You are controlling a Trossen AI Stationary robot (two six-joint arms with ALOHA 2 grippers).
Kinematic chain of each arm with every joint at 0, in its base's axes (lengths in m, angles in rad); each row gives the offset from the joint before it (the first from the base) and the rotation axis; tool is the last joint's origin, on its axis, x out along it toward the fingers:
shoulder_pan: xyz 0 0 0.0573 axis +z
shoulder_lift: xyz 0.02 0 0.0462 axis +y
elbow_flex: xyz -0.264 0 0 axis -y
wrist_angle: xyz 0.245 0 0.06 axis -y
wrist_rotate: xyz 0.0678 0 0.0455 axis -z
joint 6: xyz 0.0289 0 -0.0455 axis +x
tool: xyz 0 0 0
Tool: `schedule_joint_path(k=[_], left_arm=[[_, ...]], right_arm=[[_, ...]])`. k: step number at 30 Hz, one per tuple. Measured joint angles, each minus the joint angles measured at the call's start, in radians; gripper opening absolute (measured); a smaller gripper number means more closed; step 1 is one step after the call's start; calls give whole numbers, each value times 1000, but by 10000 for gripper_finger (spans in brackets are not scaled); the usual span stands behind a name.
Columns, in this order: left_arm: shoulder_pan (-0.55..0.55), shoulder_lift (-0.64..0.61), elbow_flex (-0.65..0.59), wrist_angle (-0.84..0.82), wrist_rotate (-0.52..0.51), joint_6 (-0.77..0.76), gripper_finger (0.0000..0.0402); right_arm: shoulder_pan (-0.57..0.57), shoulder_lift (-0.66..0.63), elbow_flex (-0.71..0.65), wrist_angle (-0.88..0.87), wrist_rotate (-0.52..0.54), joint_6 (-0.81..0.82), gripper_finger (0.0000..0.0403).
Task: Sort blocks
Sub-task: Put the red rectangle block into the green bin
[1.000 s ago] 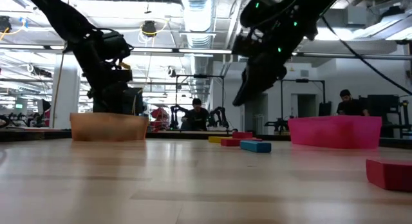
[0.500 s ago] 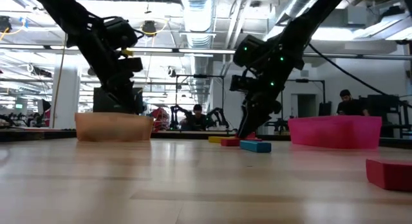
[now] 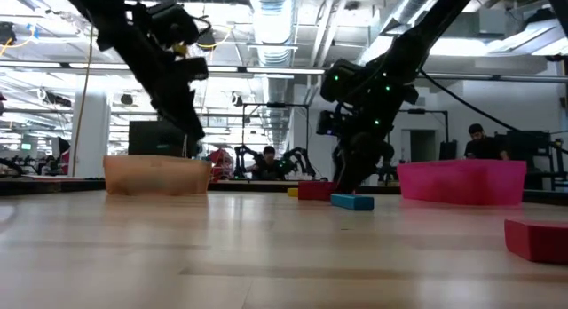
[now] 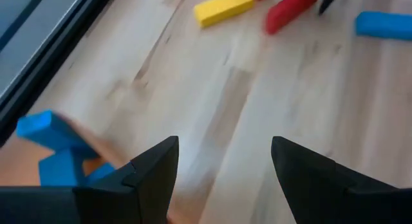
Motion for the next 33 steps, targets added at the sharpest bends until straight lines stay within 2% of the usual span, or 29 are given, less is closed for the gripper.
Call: schedule_joint_path(k=[7, 10, 15, 18, 26, 29, 33], left_arm=[[-79, 0, 82, -44, -9, -3, 245], [-103, 0, 97, -43, -15, -7, 245], [-133, 0, 102, -46, -40, -10, 245], [-150, 0, 102, -47, -41, -8, 245], [-231, 1, 101, -14, -28, 8, 245], [-268, 1, 96, 26, -28, 9, 245], [-318, 1, 96, 67, -28, 12, 245]], right_arm=[[17, -4, -1, -6, 9, 25, 200], [26, -4, -2, 9, 16, 36, 164], [45, -4, -3, 27, 35, 49, 83], [58, -4, -3, 27, 48, 55, 51], [102, -30, 9, 16, 58, 118, 55], [139, -79, 24, -7, 57, 143, 55], [203, -178, 28, -64, 108, 181, 54]])
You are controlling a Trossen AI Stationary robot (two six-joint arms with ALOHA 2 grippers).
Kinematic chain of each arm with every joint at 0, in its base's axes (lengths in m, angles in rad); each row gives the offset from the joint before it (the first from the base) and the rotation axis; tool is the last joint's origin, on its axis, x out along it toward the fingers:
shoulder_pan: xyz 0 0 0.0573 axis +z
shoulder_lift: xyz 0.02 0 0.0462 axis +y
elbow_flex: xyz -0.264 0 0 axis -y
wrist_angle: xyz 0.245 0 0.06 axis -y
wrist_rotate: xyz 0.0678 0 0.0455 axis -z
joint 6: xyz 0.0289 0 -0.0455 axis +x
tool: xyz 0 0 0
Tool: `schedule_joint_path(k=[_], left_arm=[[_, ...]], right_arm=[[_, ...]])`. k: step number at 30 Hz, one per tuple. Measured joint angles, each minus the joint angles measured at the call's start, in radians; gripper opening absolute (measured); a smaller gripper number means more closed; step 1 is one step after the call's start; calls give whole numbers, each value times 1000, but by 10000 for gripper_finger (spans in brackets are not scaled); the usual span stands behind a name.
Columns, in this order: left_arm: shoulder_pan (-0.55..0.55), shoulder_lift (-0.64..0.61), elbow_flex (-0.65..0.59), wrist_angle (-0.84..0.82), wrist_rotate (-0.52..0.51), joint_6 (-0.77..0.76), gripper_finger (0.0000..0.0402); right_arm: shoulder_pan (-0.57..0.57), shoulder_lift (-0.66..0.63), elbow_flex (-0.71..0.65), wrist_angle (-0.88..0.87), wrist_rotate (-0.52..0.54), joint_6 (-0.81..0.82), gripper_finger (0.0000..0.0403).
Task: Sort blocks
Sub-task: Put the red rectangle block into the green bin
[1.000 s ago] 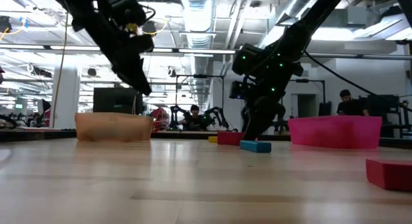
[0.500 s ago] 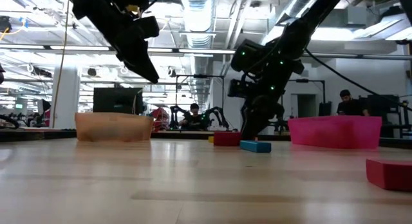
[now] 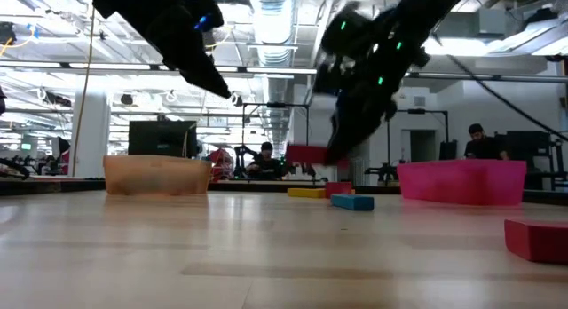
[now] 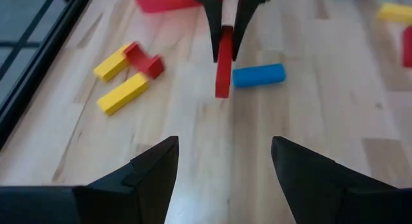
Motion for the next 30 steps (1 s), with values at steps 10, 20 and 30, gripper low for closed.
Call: schedule_joint_path(k=[10, 20, 30], left_arm=[[-128, 44, -2, 111, 0, 5, 245], [-124, 230, 3, 230, -1, 107, 245], [37, 410, 154, 224, -3, 268, 245]], right_arm=[[206, -289, 2, -182, 79, 220, 54], [452, -426, 2, -454, 79, 602, 54], [715, -464, 2, -610, 79, 1055, 54]])
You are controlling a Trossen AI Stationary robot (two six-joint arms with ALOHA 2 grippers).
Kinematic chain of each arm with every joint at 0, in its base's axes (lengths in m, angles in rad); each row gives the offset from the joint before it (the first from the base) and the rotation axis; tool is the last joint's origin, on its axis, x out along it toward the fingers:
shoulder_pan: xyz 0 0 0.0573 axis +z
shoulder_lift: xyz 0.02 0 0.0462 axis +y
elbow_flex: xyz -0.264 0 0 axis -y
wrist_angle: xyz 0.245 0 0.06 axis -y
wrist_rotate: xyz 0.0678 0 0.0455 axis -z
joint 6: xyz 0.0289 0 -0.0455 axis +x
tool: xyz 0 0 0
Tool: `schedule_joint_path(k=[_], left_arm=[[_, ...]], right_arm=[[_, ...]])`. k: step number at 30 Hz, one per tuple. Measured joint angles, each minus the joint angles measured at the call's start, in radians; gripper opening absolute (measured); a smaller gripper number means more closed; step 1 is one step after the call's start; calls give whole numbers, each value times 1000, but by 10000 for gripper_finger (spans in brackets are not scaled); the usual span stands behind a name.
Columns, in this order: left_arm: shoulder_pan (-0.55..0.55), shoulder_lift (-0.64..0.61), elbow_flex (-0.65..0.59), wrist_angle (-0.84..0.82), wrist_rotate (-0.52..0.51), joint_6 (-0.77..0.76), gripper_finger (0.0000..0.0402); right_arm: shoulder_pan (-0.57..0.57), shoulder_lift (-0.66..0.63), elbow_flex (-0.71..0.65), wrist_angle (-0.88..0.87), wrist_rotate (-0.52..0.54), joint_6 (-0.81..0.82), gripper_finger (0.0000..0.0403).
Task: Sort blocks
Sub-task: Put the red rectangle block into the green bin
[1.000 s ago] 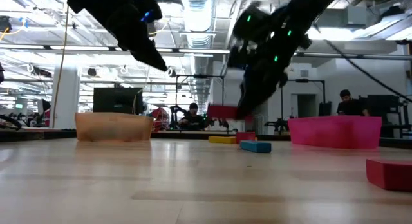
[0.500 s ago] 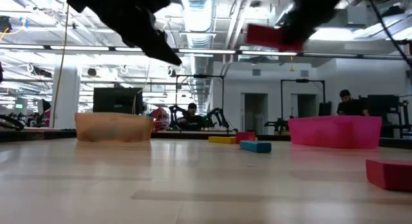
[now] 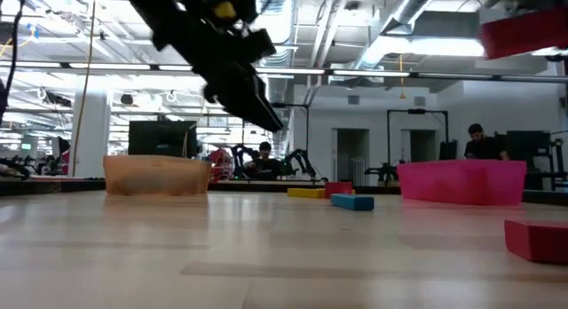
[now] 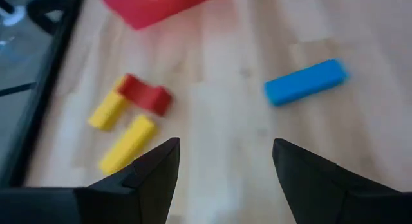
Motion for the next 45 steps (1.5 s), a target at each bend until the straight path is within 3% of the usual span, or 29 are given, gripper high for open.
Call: schedule_joint_path(k=[10, 16, 22, 27, 37, 45], left_arm=[[182, 206, 237, -168, 110, 167, 245], [255, 292, 336, -263, 118, 297, 245], [315, 332, 375, -308, 152, 409, 245], [359, 343, 379, -299, 245, 462, 245], [403, 382, 376, -239, 300, 391, 245], [367, 385, 378, -230, 380, 320, 245]], right_arm=[[242, 2, 0, -16, 0, 402, 53], [362, 2, 0, -22, 0, 608, 53], [467, 2, 0, -22, 0, 809, 53], [537, 11, 0, -8, 0, 960, 54], [604, 72, 1, 72, -4, 1078, 56], [623, 123, 1, 13, -18, 1081, 57]])
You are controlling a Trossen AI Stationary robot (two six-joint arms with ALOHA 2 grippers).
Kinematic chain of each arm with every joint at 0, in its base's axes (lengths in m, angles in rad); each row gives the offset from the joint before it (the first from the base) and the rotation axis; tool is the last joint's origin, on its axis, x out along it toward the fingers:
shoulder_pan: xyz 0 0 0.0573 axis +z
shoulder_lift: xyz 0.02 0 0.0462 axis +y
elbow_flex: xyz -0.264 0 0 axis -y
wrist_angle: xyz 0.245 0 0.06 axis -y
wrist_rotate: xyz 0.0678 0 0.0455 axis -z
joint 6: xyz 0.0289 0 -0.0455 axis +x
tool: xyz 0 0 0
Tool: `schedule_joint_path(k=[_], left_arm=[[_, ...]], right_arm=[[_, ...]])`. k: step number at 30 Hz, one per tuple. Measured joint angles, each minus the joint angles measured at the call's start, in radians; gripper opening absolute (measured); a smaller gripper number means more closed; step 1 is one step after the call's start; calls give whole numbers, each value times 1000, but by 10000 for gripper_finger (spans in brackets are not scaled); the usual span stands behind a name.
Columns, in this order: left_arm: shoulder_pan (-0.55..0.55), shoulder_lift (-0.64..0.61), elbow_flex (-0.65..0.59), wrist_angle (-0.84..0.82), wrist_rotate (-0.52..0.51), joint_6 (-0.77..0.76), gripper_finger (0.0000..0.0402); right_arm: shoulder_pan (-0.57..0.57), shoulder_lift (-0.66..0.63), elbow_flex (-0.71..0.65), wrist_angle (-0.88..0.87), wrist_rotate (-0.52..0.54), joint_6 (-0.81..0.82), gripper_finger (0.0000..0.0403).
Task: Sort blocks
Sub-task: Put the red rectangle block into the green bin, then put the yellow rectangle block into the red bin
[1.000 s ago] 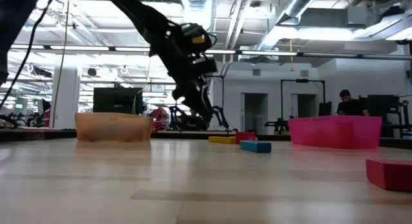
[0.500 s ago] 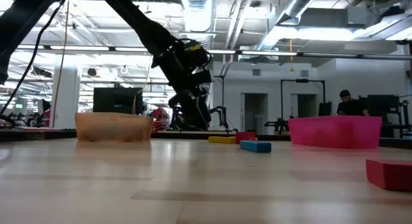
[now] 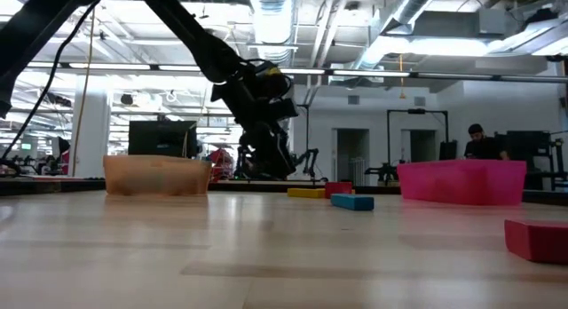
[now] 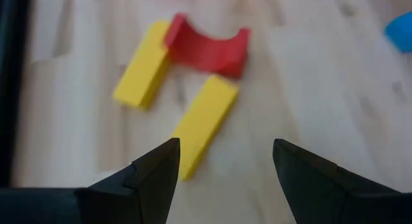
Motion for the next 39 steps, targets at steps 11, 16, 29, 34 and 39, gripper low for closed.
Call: schedule_joint_path(k=[11, 16, 29, 34, 39], left_arm=[[-167, 0, 69, -98, 12, -6, 245], [-265, 0, 107, -152, 12, 7, 245], [-410, 0, 126, -202, -118, 73, 245], [-342, 0, 126, -158, -167, 30, 245], [-224, 0, 126, -107, -56, -64, 245]], right_arm=[[-96, 22, 0, -123, -17, -135, 57], [-132, 22, 0, -179, -38, -174, 58], [-144, 22, 0, -204, -96, -185, 188], [-144, 22, 0, -201, -76, -160, 228], [-148, 22, 0, -177, -3, -137, 234]])
